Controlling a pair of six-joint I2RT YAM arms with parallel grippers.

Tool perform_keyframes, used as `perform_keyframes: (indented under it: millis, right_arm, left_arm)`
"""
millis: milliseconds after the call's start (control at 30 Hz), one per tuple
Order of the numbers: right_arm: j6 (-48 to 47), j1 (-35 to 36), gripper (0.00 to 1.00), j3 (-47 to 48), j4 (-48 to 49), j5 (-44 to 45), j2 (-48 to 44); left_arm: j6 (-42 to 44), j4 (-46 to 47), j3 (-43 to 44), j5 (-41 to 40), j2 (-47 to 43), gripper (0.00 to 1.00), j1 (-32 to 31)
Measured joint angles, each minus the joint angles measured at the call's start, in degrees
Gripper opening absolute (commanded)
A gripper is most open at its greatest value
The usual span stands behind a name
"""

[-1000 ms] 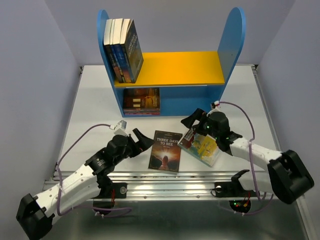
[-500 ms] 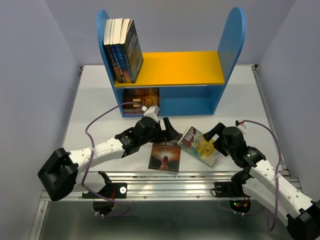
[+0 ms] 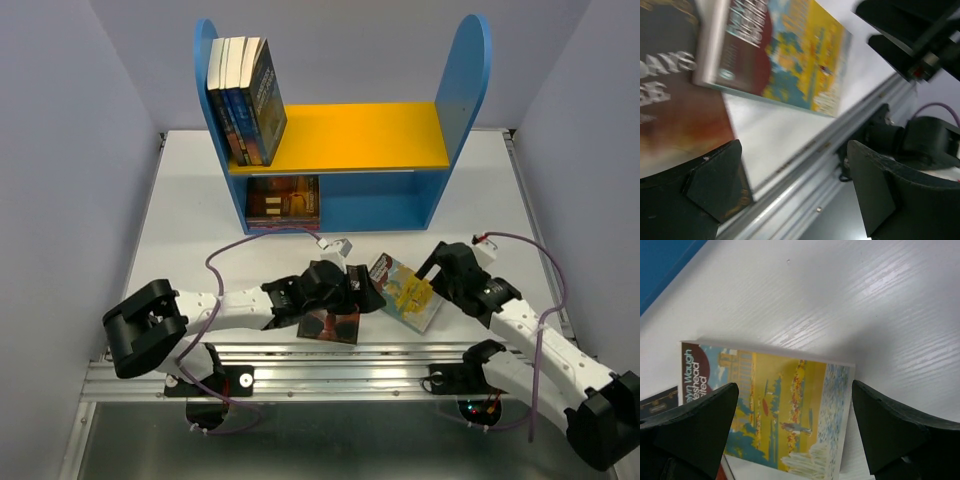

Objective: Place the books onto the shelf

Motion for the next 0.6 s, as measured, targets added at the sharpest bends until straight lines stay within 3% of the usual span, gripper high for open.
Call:
perform_keyframes:
  millis: [133,267,600]
  right_arm:
    - [-4.76,-5.90,1.00,0.00,3.48,-3.28,4.52]
    - [-10.01,-18.21,1.00,-0.07,9.86,-15.15,10.91]
    - [-17.90,-22.16,1.00,-0.50,18.25,-33.07,16.50]
  left_arm:
    - [-8.15,3.93,-0.09,-2.29,1.95,0.99,-5.18]
    - [-15.37,5.99,-0.07,-5.16,6.32,0.99,-6.80]
    - [-26.01,8.55,3.48,-8.02,16.98,0.99,-6.88]
